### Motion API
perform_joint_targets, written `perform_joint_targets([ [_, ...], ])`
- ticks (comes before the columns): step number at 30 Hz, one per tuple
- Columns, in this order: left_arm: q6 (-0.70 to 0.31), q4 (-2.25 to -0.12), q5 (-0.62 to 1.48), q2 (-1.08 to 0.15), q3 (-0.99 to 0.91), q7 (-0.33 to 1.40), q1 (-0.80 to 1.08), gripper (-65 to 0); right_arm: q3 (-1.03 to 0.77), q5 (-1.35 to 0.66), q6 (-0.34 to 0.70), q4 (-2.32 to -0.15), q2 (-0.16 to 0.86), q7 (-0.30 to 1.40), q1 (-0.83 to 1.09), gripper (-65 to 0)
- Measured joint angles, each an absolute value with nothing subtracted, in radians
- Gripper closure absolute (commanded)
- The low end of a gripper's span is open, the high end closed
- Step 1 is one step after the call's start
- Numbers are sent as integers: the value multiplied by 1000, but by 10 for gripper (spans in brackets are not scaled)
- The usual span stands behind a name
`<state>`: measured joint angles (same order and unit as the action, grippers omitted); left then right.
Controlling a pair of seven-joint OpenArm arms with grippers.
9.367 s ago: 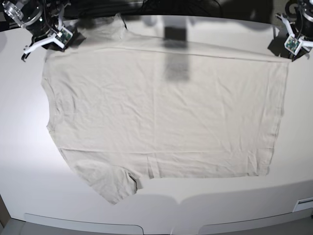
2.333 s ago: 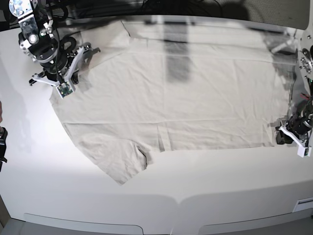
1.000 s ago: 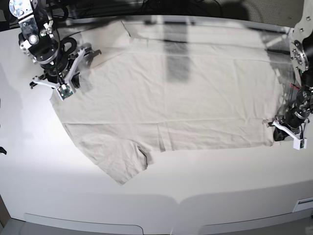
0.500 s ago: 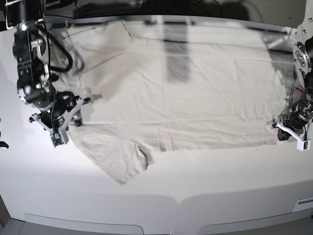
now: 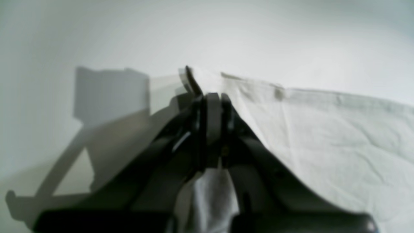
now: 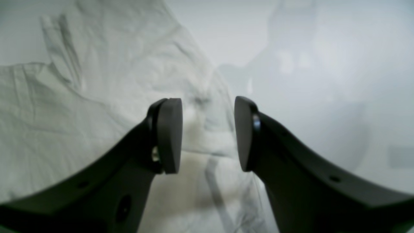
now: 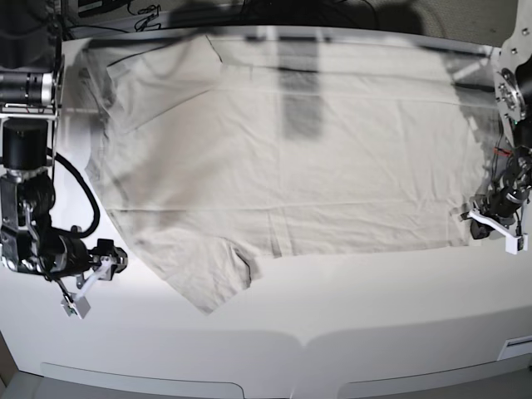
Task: Fold the T-shirt properly
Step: 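Move the right gripper to the hem corner and grasp the shirt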
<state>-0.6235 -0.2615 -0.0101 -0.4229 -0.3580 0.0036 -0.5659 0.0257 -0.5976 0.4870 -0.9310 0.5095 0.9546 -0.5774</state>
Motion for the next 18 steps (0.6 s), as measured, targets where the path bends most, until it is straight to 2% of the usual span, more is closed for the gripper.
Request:
perform_joint_targets([
  [8, -621, -264, -7, -401, -358, -4, -566, 0, 26, -531, 544, -643, 459, 947, -714, -270],
  [13, -622, -264, -6, -398, -358, -4, -566, 0, 26, -436, 551, -538, 460, 833, -715, -271],
  [18, -622, -264, -7, -398, -358, -13, -566, 0, 26, -393, 551, -480, 459, 726, -712, -313],
])
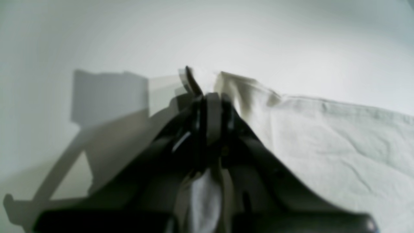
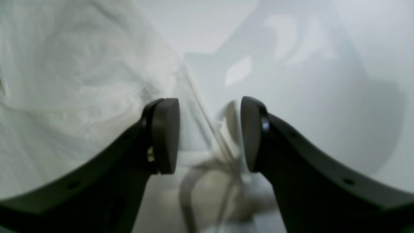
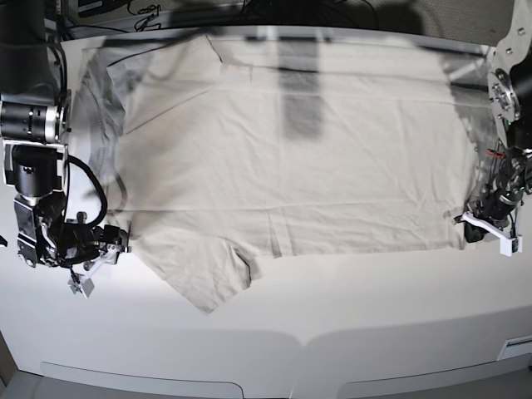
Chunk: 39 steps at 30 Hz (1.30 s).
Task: Fold the T-shirt properly
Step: 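Move the right gripper to the hem corner and grasp the shirt, then lift the hem with both grippers and fold it over toward the collar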
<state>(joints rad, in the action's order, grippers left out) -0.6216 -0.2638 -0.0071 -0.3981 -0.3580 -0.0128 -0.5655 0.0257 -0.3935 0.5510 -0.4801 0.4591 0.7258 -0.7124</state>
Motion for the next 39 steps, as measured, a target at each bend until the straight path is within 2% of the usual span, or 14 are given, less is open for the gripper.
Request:
perform_joint_targets([
  [7, -621, -263, -10, -391, -358, -28, -565, 0, 26, -359, 559, -445, 455, 695, -713, -313],
  [21, -622, -263, -9, -381, -358, -43, -562, 0, 21, -312, 558, -440, 345, 677, -726, -308],
  [23, -622, -264, -9, -380, -358, -47, -559, 0, 21, -312, 558, -440, 340, 681, -726, -251],
  [29, -625, -265, -5, -379, -358, -69, -546, 0, 21, -312, 546, -440, 340, 685, -725, 0],
  [34, -625, -265, -5, -379, -358, -72, -543, 0, 21, -233, 547, -438, 345, 537, -717, 0],
  [39, -625, -264, -9, -379, -358, -96, -543, 0, 21, -180, 548, -438, 352, 524, -717, 0],
])
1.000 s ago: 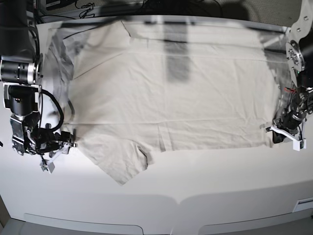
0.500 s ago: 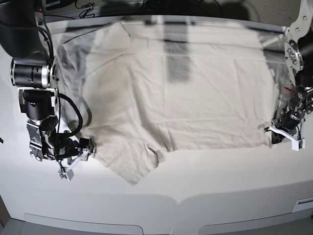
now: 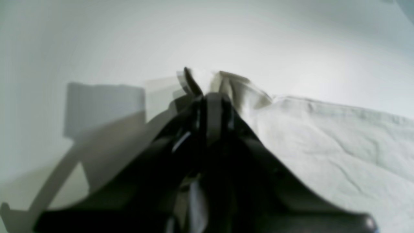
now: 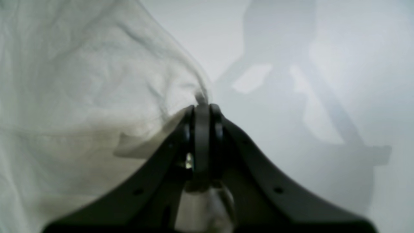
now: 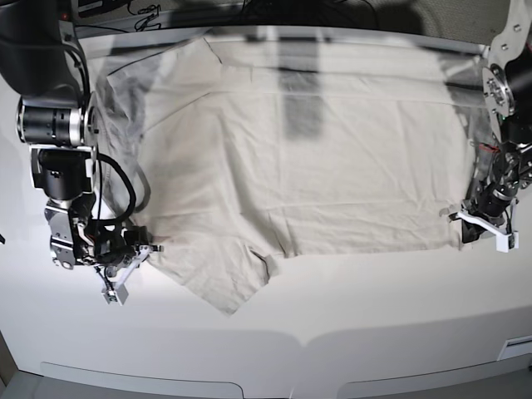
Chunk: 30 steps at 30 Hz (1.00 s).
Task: Fold the T-shirt properly
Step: 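Lift the hem with both grippers and fold it over toward the collar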
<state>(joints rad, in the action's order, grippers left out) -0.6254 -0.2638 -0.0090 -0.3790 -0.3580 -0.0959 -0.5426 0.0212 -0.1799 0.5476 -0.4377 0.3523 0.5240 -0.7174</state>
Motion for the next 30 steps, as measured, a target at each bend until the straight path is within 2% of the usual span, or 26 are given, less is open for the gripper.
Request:
perform_joint_targets([
  [5, -625, -264, -7, -380, -358, -70, -553, 0, 21, -107, 578, -439, 358, 520, -720, 0],
  [8, -624, -263, 26, -380, -358, 28, -586, 0, 21, -109, 581, -451, 388, 529, -717, 0],
  [11, -616, -262, 77, -383, -358, 92, -610, 0, 21, -160, 588, -470, 441, 540, -712, 0],
  [14, -616, -260, 83, -385, -358, 109, -621, 0, 21, -195, 641, -485, 471, 554, -715, 0],
  [20, -616, -260, 133, -385, -358, 109, -619, 0, 22, -222, 667, -535, 465, 586, -711, 0],
  [26, -616, -285, 134, -388, -358, 117, -618, 0, 22, -345, 690, -670, 468, 749, -710, 0],
  [30, -617, -369, 231, -413, -356, 229, -618, 0, 23, -401, 693, -807, 468, 852, -701, 0],
])
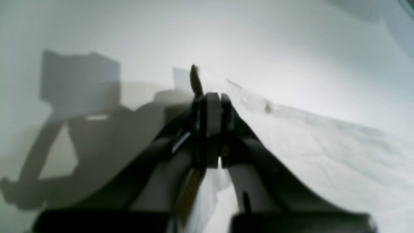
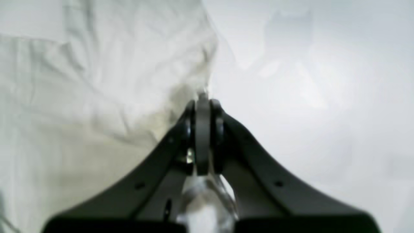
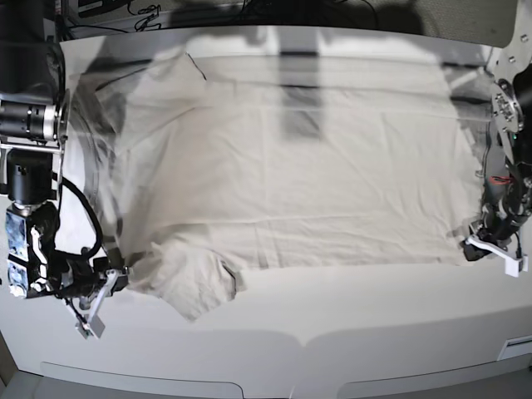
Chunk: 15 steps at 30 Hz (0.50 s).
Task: Fold the T-shirt properly
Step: 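Lift the hem with both grippers and fold it over toward the collar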
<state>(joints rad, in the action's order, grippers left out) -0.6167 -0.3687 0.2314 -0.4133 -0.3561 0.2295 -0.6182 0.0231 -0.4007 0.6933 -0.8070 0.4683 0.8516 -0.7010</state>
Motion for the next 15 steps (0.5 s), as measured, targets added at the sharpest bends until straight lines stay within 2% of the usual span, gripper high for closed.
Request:
perform_joint_targets([
  [5, -617, -483, 293, -456, -356, 321, -605, 0, 24, -536, 686, -1034, 479, 940, -607, 0],
  [11, -619, -577, 417, -521, -353, 358, -496, 0, 27, -548, 620, -1288, 525, 971, -448, 0],
  [15, -622, -678, 525, -566, -352, 371, -393, 0, 26, -553, 595, -1356, 544, 961, -380, 0],
])
